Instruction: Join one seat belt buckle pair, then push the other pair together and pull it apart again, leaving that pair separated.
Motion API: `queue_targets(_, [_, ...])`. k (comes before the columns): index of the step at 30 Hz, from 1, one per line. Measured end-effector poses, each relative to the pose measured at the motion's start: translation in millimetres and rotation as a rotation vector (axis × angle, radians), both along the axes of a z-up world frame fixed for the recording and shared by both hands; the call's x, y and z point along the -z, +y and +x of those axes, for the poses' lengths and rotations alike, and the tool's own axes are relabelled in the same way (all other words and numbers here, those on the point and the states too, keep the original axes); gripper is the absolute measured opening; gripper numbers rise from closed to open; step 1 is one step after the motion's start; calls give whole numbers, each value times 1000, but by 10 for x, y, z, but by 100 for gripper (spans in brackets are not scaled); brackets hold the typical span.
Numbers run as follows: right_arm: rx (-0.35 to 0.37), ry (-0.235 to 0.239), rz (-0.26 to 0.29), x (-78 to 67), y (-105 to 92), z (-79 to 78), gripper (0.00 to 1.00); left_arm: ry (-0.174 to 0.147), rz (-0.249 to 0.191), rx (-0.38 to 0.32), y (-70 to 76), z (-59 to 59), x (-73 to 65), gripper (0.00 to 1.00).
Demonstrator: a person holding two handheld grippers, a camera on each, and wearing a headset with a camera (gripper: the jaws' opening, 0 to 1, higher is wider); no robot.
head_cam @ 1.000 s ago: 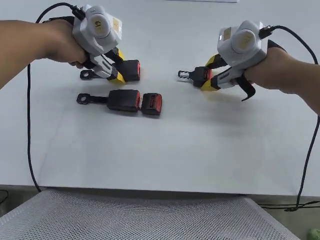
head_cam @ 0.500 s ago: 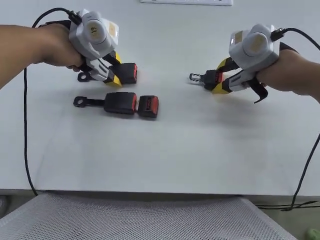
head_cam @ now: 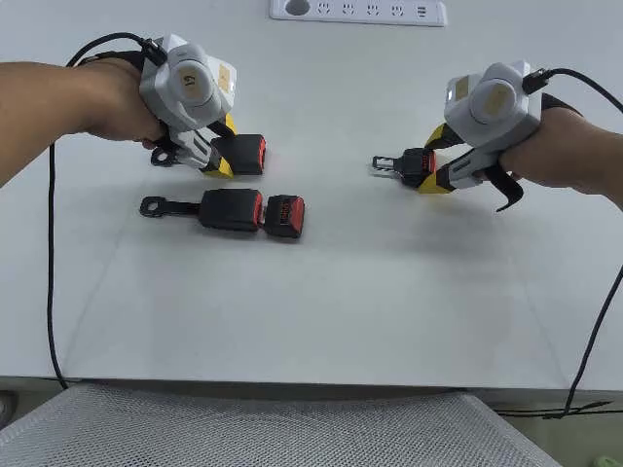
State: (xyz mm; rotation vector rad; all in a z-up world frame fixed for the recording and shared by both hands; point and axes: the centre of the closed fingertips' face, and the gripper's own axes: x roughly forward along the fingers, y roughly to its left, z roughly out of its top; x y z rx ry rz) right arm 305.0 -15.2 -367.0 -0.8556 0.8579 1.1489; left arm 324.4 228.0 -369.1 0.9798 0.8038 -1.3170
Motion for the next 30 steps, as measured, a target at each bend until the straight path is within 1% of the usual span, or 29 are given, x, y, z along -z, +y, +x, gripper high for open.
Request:
queue_targets(2, [13,-7,3,-6,-15,3,43,-5,2,-9,2,11,0,34])
queue_targets(3, [19,-11,6,-19,-19,-5,44,-14,6,-14,0,11,-4,34])
queue_targets(5, [40,-18,25,-50,-34,-3,45,-43,23,-10,23,2,-16,36])
queue_targets(6, [57,-24,39,-76,-41,4,45,-51,36,-12,48,-5,-16,37])
queue_targets(8, [83,-32,57,-130,-45,-12,47,-62,46,-19,85,-11,-29,42])
queue_targets(9, [102,-28,79,-168,-38,-40,48,-77,40,-31,101,-10,-63,45])
queue_targets(10, [114,-31,93,-197,-32,-51,49,-80,35,-37,109,-23,-89,46])
queue_targets(12, [134,-37,113,-256,-24,-99,50,-87,10,-63,126,-52,-165,46])
queue_targets(13, [137,-41,120,-274,-17,-124,51,-95,-9,-80,133,-67,-216,46])
queue_targets(14, [139,-44,126,-292,-9,-149,52,-95,-14,-86,135,-80,-237,46])
queue_targets(15, [150,-46,142,-269,-32,-130,52,-100,-26,-98,142,-104,-284,47])
queue_targets(16, [156,-50,151,-277,-28,-139,53,-111,-51,-126,144,-125,-358,47])
queue_targets(17, [162,-56,162,-311,0,-194,54,-114,-80,-156,148,-163,-433,48])
queue_targets(18, [166,-65,167,-331,14,-218,56,-117,-97,-176,146,-205,-492,48])
queue_targets(19, [173,-72,176,-365,46,-270,57,-121,-117,-210,159,-248,-553,48])
queue_targets(20, [179,-75,180,-380,58,-291,59,-123,-125,-229,171,-288,-593,49])
queue_targets(21, [187,-85,185,-414,83,-323,61,-131,-133,-249,186,-310,-624,51])
queue_targets(22, [192,-90,195,-442,100,-340,62,-151,-147,-263,197,-348,-681,52])
queue_targets(23, [196,-92,202,-470,123,-368,63,-155,-156,-269,204,-385,-710,55])
queue_targets(24, [202,-94,213,-515,154,-404,63,-158,-167,-297,224,-439,-746,57])
queue_targets(26, [214,-111,239,-606,210,-457,64,-163,-177,-310,265,-544,-795,59])
queue_targets(27, [219,-109,252,-634,241,-492,65,-160,-178,-320,290,-596,-806,59])
queue_targets(29, [222,-111,254,-664,280,-549,68,-156,-186,-352,358,-708,-830,63])
queue_targets(30, [223,-126,254,-700,312,-586,71,-153,-190,-357,390,-762,-838,64])
